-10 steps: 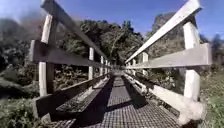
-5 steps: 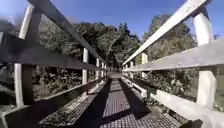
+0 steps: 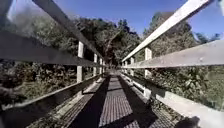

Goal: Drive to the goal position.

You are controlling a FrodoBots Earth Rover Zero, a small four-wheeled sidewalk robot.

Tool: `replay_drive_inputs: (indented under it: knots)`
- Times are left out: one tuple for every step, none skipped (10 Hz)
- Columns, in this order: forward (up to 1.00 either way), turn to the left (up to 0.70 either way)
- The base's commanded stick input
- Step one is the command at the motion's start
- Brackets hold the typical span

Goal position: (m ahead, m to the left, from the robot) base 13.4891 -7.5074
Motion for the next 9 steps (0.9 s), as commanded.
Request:
replay_drive_inputs:
  knots:
    - [0.50, 0.00]
    - [0.50, 0.00]
    - [0.50, 0.00]
    - [0.50, 0.00]
    - [0.50, 0.00]
    - [0.50, 0.00]
    - [0.50, 0.00]
    - [0.50, 0.00]
    - [0.50, 0.00]
